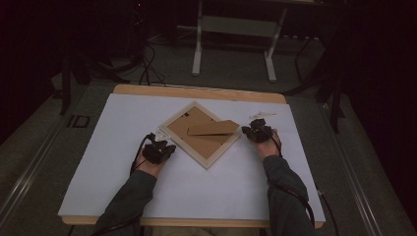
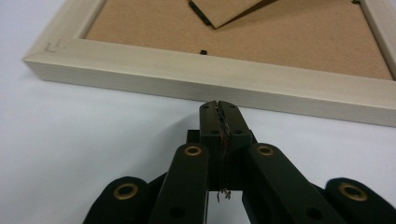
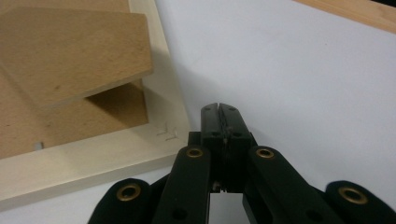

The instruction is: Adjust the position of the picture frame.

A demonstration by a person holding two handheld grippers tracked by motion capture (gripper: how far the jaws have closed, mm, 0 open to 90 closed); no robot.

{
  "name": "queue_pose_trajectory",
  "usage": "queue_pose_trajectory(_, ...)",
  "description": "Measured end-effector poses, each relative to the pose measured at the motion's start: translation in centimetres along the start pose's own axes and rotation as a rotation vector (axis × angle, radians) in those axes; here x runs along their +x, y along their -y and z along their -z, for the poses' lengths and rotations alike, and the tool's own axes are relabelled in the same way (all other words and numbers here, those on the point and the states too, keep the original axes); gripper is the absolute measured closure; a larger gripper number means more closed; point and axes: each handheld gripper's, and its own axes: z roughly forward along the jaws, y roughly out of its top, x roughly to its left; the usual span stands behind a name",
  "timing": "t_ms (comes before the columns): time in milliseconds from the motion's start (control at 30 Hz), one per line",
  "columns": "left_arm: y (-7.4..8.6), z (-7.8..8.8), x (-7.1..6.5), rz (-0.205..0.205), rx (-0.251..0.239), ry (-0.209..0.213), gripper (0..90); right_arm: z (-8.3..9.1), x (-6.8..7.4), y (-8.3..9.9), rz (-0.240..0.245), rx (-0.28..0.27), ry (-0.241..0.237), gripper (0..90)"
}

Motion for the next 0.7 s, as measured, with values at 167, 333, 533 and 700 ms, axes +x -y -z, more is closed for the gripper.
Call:
queue_pose_trajectory(167,-0.01,-0.59,-0.21,0.001,0.014,0.002,90.0,-0.49,-0.10,-0.25,-0.002,0.021,-0.013,89.7)
queue_pose_trajectory(333,-0.20,-0.88,-0.21,0.005,0.019,0.003,90.0,-1.05,-0.02,-0.36,0.000,0.043,-0.021,89.8)
queue_pose_trajectory(533,-0.44,-1.12,-0.35,0.006,0.023,0.005,90.0,-1.03,0.02,-0.37,0.010,0.063,-0.051,89.8)
queue_pose_trajectory(700,-0.34,-1.06,-0.15,0.021,0.018,0.008,90.0,-0.88,0.46,-0.04,0.016,0.063,-0.079,89.8)
